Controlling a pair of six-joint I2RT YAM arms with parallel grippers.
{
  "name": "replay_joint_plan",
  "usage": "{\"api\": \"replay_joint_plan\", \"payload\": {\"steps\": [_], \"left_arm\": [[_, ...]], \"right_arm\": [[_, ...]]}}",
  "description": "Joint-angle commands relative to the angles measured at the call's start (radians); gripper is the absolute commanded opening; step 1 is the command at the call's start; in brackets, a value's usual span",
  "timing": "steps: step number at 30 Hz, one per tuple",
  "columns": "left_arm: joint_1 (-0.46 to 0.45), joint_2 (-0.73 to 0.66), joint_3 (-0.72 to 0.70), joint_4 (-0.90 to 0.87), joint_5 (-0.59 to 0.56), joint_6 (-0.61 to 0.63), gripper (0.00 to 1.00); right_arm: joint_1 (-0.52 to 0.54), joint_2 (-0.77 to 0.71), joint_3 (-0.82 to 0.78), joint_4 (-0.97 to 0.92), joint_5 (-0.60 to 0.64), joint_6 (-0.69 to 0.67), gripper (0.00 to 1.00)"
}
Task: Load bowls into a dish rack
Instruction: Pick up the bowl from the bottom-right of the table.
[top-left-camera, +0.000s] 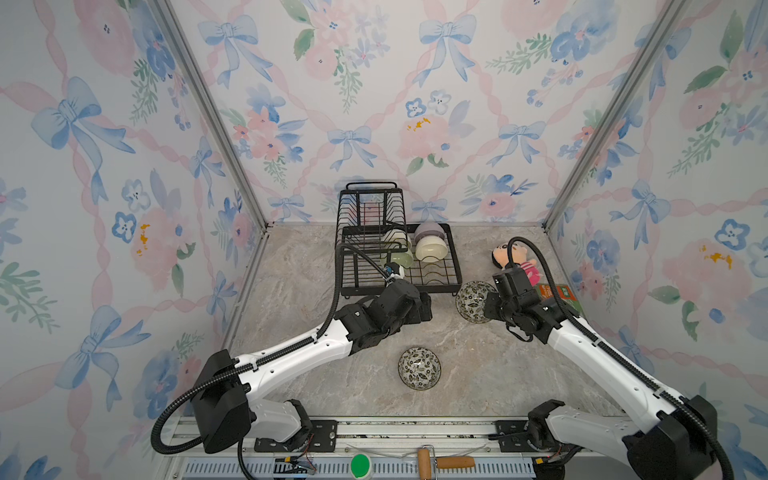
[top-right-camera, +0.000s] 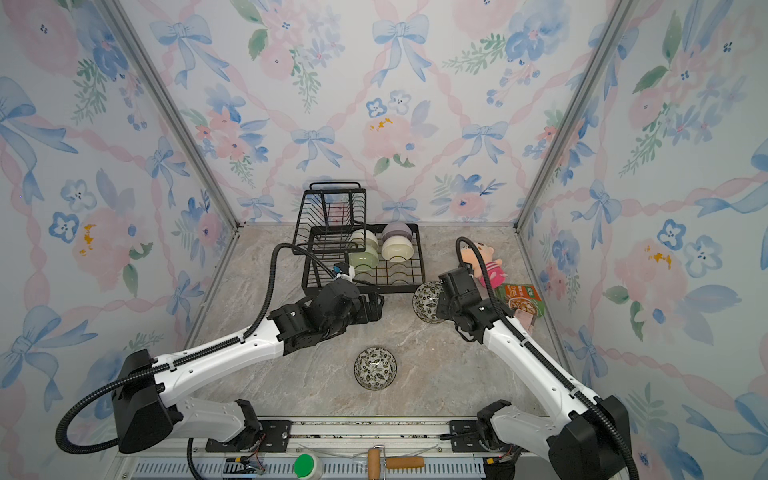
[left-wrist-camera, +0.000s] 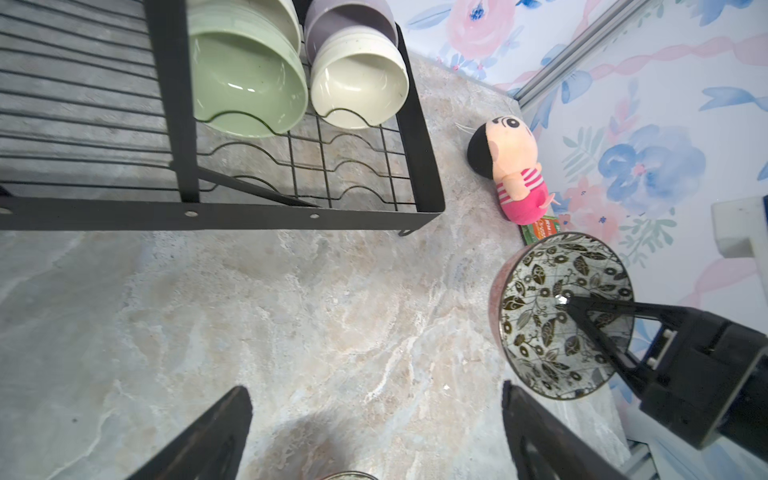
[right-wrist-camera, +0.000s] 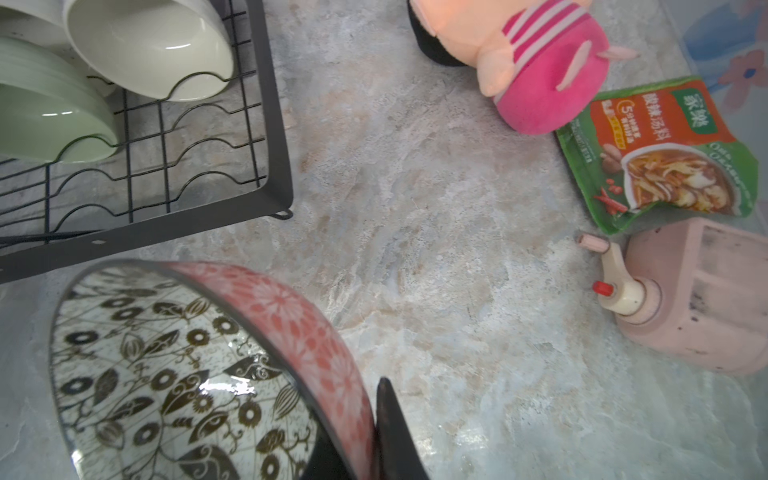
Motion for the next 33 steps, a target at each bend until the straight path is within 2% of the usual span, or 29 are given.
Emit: {"api": "replay_joint_plan", "payload": {"steps": [1, 12, 21, 27, 33], "left_arm": [[0.005, 0.031, -0.001, 0.068, 0.068, -0.044, 0.96], [0.007, 0.100, 0.011, 0.110, 0.139, -0.073, 0.88], [0.009, 0.129, 0.023, 0.111, 0.148, -0.097, 0.78], [0.014, 0.136, 0.020, 0.111, 0.142, -0.111, 0.60], [0.020, 0.131, 0.018, 0.110, 0.122, -0.121, 0.36]], "right_arm": [[0.060, -0.002, 0.046, 0.060, 0.066, 0.000, 0.00], [0.149, 0.051, 0.128, 0.086, 0.051, 0.056, 0.00], [0.195, 0.062, 0.149, 0.104, 0.043, 0.092, 0.00], [0.237, 0.070, 0.137, 0.124, 0.048, 0.136, 0.00], [0.268, 0.098, 0.148, 0.127, 0.048, 0.147, 0.00]]}}
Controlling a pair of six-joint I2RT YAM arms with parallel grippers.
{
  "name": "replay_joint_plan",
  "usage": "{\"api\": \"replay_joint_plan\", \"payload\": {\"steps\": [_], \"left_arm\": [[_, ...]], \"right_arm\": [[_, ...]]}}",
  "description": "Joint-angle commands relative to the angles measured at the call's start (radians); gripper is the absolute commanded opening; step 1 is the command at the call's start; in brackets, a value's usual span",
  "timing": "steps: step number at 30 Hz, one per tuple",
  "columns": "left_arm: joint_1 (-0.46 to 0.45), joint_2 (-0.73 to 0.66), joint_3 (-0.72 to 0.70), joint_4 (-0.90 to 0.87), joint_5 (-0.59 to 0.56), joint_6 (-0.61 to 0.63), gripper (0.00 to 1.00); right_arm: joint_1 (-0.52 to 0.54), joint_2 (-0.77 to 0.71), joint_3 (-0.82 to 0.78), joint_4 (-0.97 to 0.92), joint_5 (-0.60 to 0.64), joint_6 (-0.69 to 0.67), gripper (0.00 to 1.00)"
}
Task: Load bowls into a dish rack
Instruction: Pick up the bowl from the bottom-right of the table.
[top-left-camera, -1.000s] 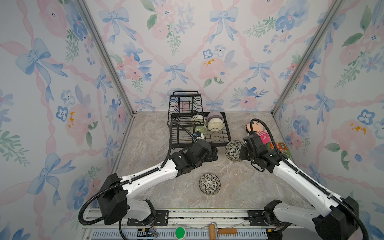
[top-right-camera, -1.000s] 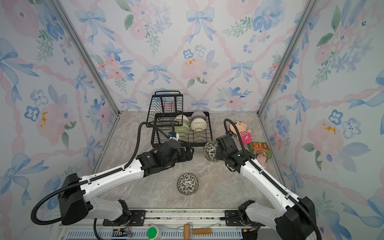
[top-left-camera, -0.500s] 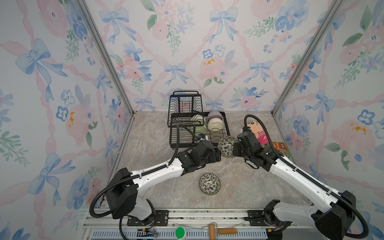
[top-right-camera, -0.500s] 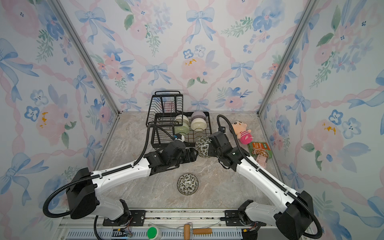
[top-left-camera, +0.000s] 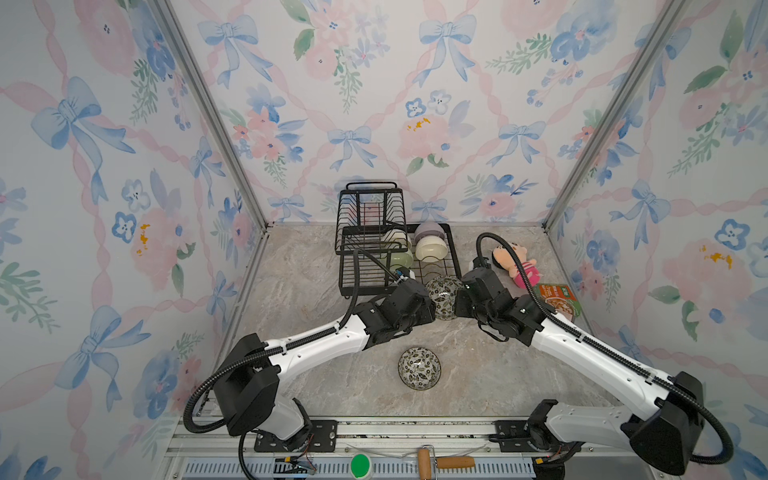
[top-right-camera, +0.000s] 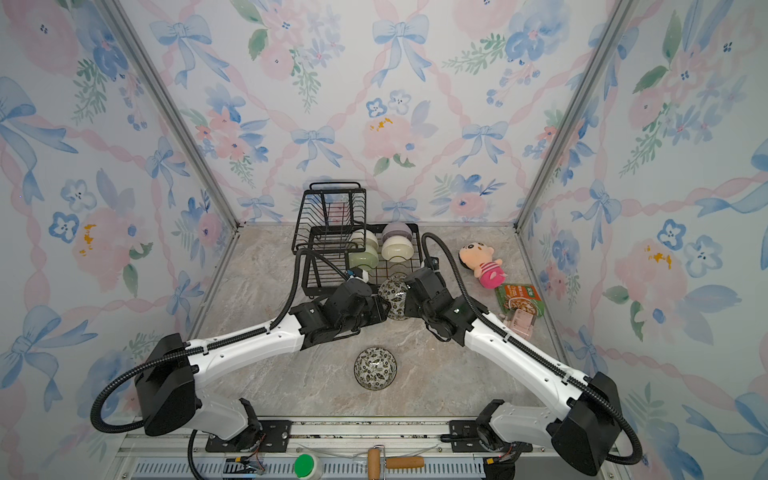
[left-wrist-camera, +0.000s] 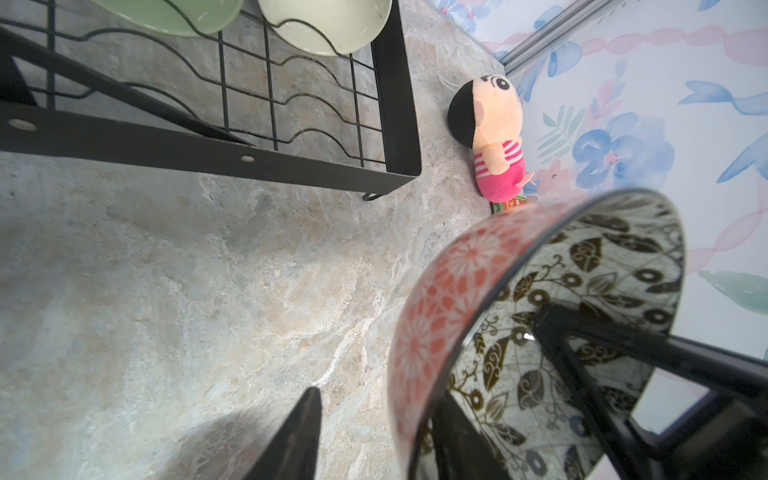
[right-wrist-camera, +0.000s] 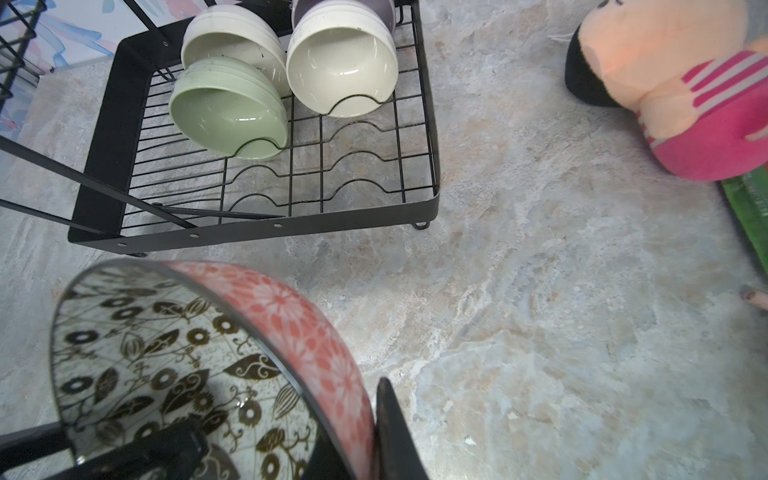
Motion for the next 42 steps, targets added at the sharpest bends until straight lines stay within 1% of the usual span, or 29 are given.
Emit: {"api": "replay_joint_plan", "payload": {"steps": [1, 3, 5, 7, 9, 11, 14, 17, 19, 20, 22, 25, 26, 29, 31, 32, 33, 35, 39, 42], "left_arm": [[0.010, 0.008, 0.014, -0.001, -0.016, -0.010, 0.30], [0.011, 0.008, 0.015, -0.001, -0.017, -0.011, 0.20], [0.014, 0.010, 0.016, -0.001, -0.017, -0.011, 0.13], [0.016, 0.010, 0.016, 0.000, -0.018, -0.013, 0.09], [0.017, 0.011, 0.016, 0.001, -0.019, -0.014, 0.08], [0.017, 0.011, 0.014, 0.005, -0.018, -0.015, 0.00], [0.017, 0.014, 0.016, 0.007, -0.018, -0.015, 0.00], [0.017, 0.010, 0.011, 0.006, -0.035, -0.017, 0.00], [0.017, -0.001, 0.004, -0.008, -0.071, -0.030, 0.00], [0.019, -0.007, 0.001, -0.018, -0.092, -0.038, 0.00], [0.021, -0.024, -0.010, -0.055, -0.155, -0.060, 0.00], [0.028, -0.058, -0.037, -0.081, -0.245, -0.093, 0.00], [0.029, -0.067, -0.048, -0.080, -0.271, -0.103, 0.00], [0.035, -0.094, -0.074, -0.065, -0.330, -0.115, 0.00], [0.037, -0.107, -0.086, -0.056, -0.376, -0.115, 0.00], [0.037, -0.114, -0.092, -0.048, -0.393, -0.110, 0.00], [0.037, -0.118, -0.101, -0.026, -0.412, -0.096, 0.00], [0.037, -0.129, -0.124, 0.030, -0.435, -0.063, 0.00], [0.035, -0.123, -0.151, 0.162, -0.449, 0.033, 0.00], [0.030, -0.093, -0.142, 0.220, -0.458, 0.099, 0.00]], "right_arm": [[0.022, 0.012, 0.042, 0.054, 0.015, 0.031, 0.00], [0.029, 0.019, 0.042, 0.059, 0.013, 0.037, 0.00], [0.035, 0.025, 0.041, 0.062, 0.012, 0.043, 0.00], [0.035, 0.031, 0.039, 0.068, 0.006, 0.048, 0.00], [0.034, 0.036, 0.036, 0.076, -0.003, 0.052, 0.01], [0.035, 0.041, 0.034, 0.084, -0.013, 0.054, 0.02], [0.035, 0.050, 0.038, 0.088, -0.022, 0.056, 0.05], [0.032, 0.059, 0.043, 0.089, -0.037, 0.065, 0.12], [0.027, 0.061, 0.048, 0.091, -0.056, 0.078, 0.19], [0.022, 0.062, 0.051, 0.091, -0.065, 0.087, 0.25], [0.011, 0.062, 0.059, 0.085, -0.094, 0.113, 0.40], [-0.004, 0.059, 0.079, 0.071, -0.127, 0.150, 0.56], [-0.008, 0.057, 0.086, 0.063, -0.133, 0.160, 0.59], [-0.024, 0.053, 0.110, 0.043, -0.161, 0.193, 0.74], [-0.049, 0.052, 0.133, 0.009, -0.185, 0.246, 0.89], [-0.061, 0.050, 0.143, -0.001, -0.200, 0.276, 0.94], [-0.073, 0.047, 0.155, -0.019, -0.208, 0.318, 0.97], [-0.099, 0.044, 0.182, -0.064, -0.219, 0.395, 0.96], [-0.158, 0.046, 0.240, -0.173, -0.256, 0.626, 0.96], [-0.175, 0.009, 0.210, -0.139, -0.280, 0.806, 0.96]]}}
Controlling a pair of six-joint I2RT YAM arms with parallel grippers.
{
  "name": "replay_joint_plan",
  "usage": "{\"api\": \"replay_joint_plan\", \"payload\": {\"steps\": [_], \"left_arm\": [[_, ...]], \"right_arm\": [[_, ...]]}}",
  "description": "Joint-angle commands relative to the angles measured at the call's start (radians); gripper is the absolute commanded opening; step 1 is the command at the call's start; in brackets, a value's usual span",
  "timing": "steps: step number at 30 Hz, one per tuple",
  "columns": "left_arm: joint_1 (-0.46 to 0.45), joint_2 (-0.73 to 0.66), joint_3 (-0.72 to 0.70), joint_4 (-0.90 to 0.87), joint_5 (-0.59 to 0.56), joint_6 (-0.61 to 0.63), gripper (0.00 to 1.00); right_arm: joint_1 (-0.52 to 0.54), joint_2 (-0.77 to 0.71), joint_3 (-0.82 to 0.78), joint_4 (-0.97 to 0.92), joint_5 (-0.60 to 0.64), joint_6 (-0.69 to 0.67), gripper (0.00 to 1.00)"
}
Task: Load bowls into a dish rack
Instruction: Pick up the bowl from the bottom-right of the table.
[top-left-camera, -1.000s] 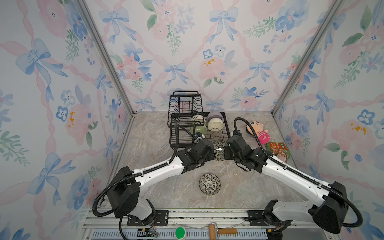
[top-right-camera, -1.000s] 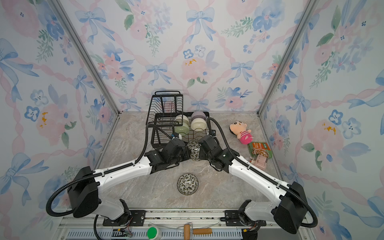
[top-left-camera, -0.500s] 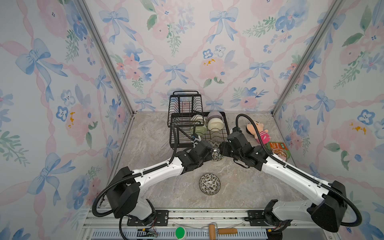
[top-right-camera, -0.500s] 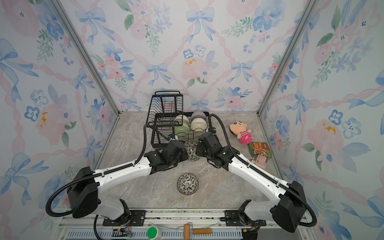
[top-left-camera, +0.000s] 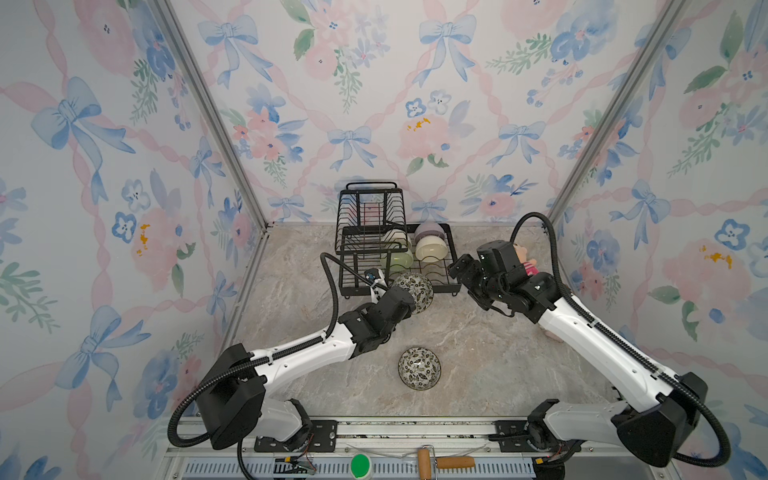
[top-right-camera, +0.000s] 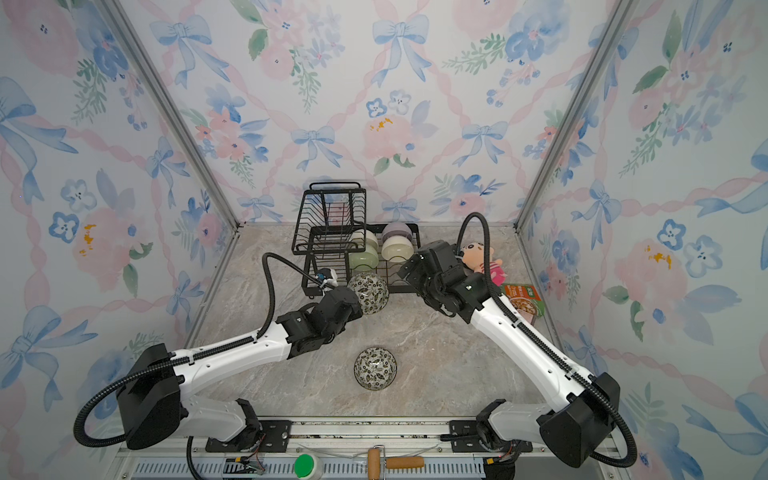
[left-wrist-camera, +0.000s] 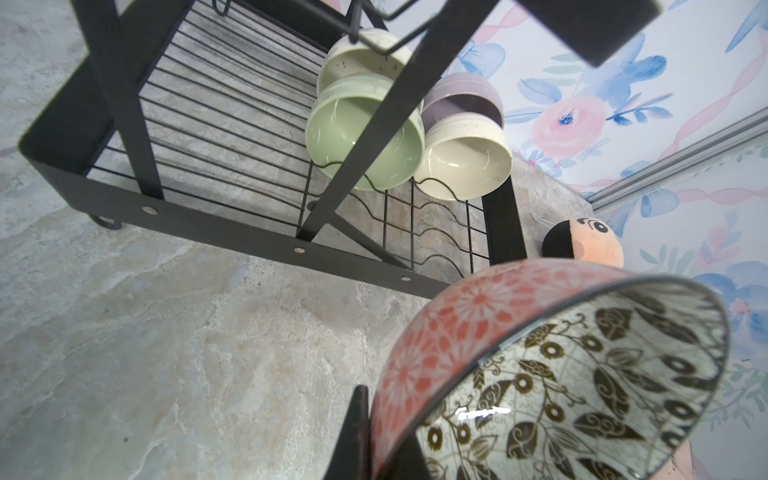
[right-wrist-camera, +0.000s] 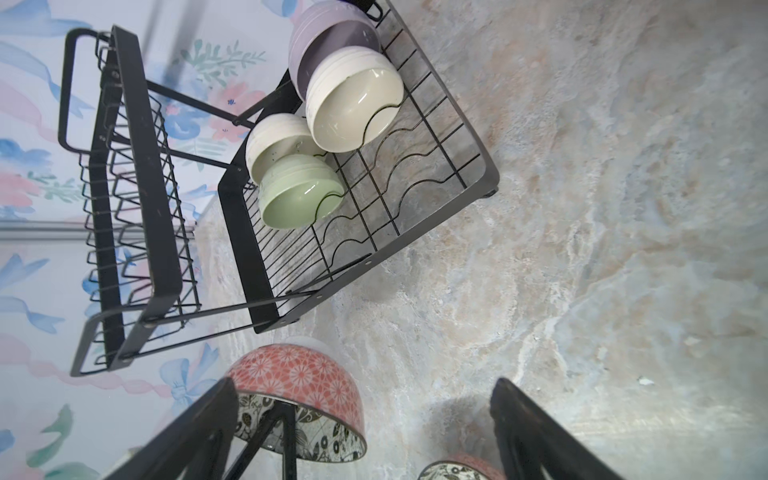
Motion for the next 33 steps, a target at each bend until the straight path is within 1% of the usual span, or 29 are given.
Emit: {"api": "replay_joint_plan", "payload": {"steps": [1, 5, 7, 9, 13, 16, 19, 22, 24, 26, 29, 31, 33], "left_arm": [[-0.005, 0.017, 0.011, 0.170, -0.062, 0.117, 0.00], [-0.015, 0.069, 0.045, 0.220, -0.065, 0.199, 0.00], [-0.022, 0.101, 0.073, 0.227, -0.060, 0.236, 0.00], [-0.034, 0.129, 0.095, 0.230, -0.060, 0.264, 0.00], [-0.063, 0.166, 0.128, 0.246, -0.055, 0.296, 0.00], [-0.088, 0.185, 0.151, 0.250, -0.058, 0.329, 0.00], [-0.101, 0.194, 0.164, 0.252, -0.060, 0.336, 0.00], [-0.111, 0.190, 0.166, 0.255, -0.064, 0.339, 0.00], [-0.117, 0.184, 0.164, 0.254, -0.070, 0.344, 0.00], [-0.121, 0.176, 0.160, 0.251, -0.078, 0.349, 0.00], [-0.124, 0.160, 0.151, 0.245, -0.086, 0.346, 0.00], [-0.125, 0.147, 0.142, 0.243, -0.090, 0.344, 0.00], [-0.125, 0.137, 0.133, 0.242, -0.095, 0.342, 0.00]], "right_arm": [[-0.014, -0.056, -0.023, -0.029, -0.041, 0.299, 0.96], [0.001, -0.130, -0.127, 0.072, -0.031, 0.569, 0.96], [0.033, -0.167, -0.173, 0.129, 0.028, 0.681, 0.96], [0.055, -0.180, -0.192, 0.174, 0.072, 0.745, 0.96], [0.070, -0.148, -0.167, 0.201, 0.064, 0.770, 0.96], [0.099, -0.129, -0.166, 0.234, 0.096, 0.784, 0.96], [0.125, -0.111, -0.178, 0.287, 0.145, 0.783, 0.96], [0.134, -0.088, -0.201, 0.362, 0.148, 0.806, 0.98], [0.134, -0.075, -0.198, 0.370, 0.162, 0.808, 0.99], [0.135, -0.068, -0.189, 0.369, 0.188, 0.797, 0.90], [0.132, -0.055, -0.176, 0.359, 0.215, 0.789, 0.80], [0.131, -0.044, -0.174, 0.362, 0.219, 0.796, 0.72], [0.130, -0.031, -0.175, 0.367, 0.216, 0.798, 0.66]]}}
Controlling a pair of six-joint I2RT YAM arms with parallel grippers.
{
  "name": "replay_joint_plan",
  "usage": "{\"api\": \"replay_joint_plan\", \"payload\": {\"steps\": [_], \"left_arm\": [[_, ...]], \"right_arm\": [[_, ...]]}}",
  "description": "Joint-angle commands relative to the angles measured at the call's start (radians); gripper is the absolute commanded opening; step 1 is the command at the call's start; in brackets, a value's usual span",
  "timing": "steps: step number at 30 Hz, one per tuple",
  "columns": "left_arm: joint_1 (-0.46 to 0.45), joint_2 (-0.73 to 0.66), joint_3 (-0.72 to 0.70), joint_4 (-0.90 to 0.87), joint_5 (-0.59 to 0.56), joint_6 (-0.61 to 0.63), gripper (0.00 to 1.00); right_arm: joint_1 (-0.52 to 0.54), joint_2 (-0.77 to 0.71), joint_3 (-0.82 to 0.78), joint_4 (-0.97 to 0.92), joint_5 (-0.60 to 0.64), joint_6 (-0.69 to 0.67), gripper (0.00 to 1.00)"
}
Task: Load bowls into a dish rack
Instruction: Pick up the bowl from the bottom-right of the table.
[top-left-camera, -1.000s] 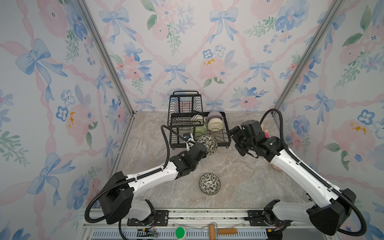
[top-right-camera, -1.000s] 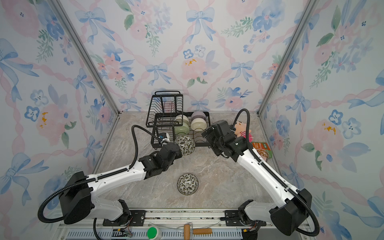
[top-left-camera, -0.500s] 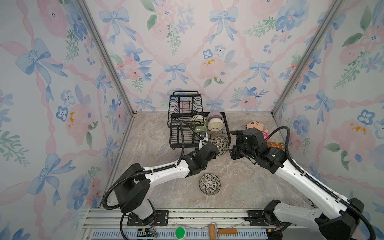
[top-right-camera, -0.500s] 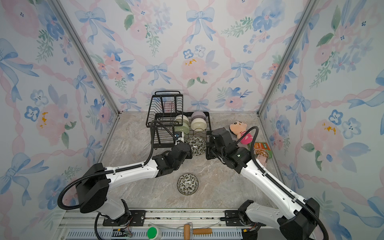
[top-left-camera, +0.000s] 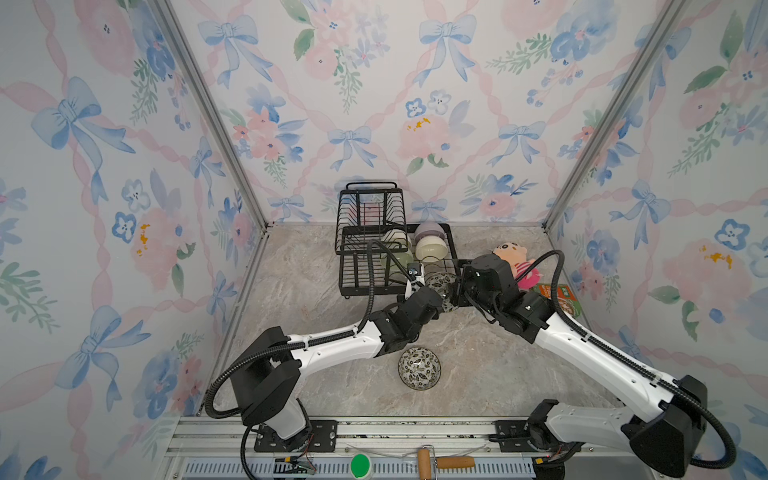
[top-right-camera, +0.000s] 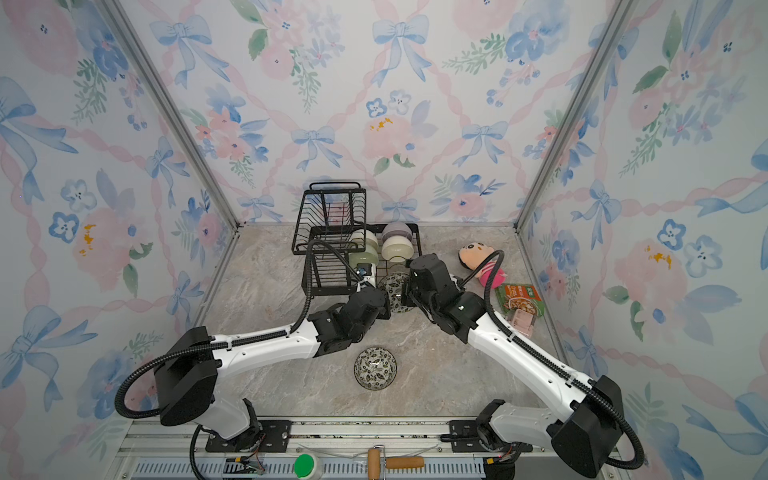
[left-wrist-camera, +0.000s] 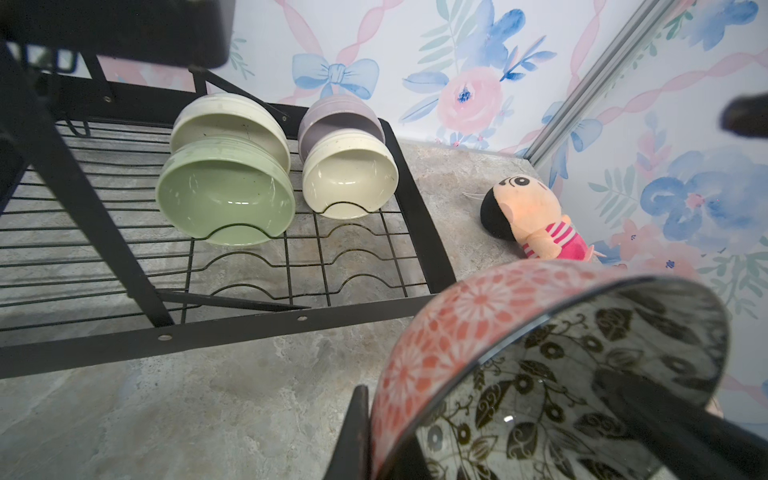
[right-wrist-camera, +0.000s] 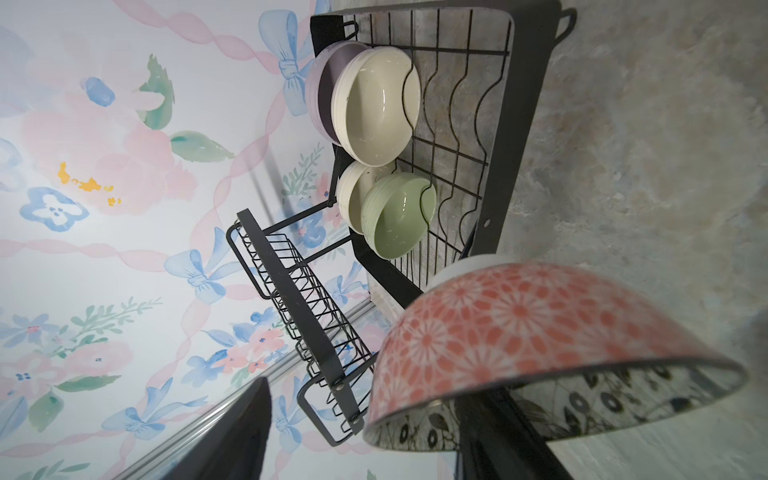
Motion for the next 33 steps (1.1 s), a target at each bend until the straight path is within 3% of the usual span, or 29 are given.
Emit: {"api": "replay_joint_plan", "payload": {"steps": [1, 6, 15, 18, 21, 28, 32, 33], "left_arm": [[-0.006, -0.054, -0.004, 0.050, -0.039, 0.007, 0.00], [-0.011, -0.071, -0.013, 0.045, -0.049, 0.011, 0.00], [-0.014, -0.096, -0.029, 0.025, -0.076, 0.009, 0.00], [-0.014, -0.101, -0.032, 0.006, -0.080, -0.004, 0.02], [-0.014, -0.107, -0.032, -0.026, -0.088, -0.032, 0.13], [-0.007, -0.156, -0.045, -0.119, -0.099, -0.092, 0.54], [0.006, -0.205, -0.058, -0.153, -0.068, -0.065, 0.97], [0.014, -0.217, -0.060, -0.161, -0.053, -0.052, 0.98]], "right_arm": [[0.004, 0.028, 0.010, 0.018, 0.030, 0.011, 0.63], [0.005, 0.044, 0.010, 0.046, 0.034, 0.009, 0.48], [0.001, 0.038, -0.026, 0.108, 0.036, -0.006, 0.12], [-0.005, 0.033, -0.043, 0.145, 0.031, -0.026, 0.04], [-0.017, 0.026, -0.073, 0.223, 0.019, -0.056, 0.00], [-0.086, -0.003, -0.132, 0.407, -0.050, -0.211, 0.00], [-0.137, -0.028, -0.177, 0.554, -0.106, -0.352, 0.00], [-0.152, -0.032, -0.187, 0.587, -0.129, -0.382, 0.00]]}}
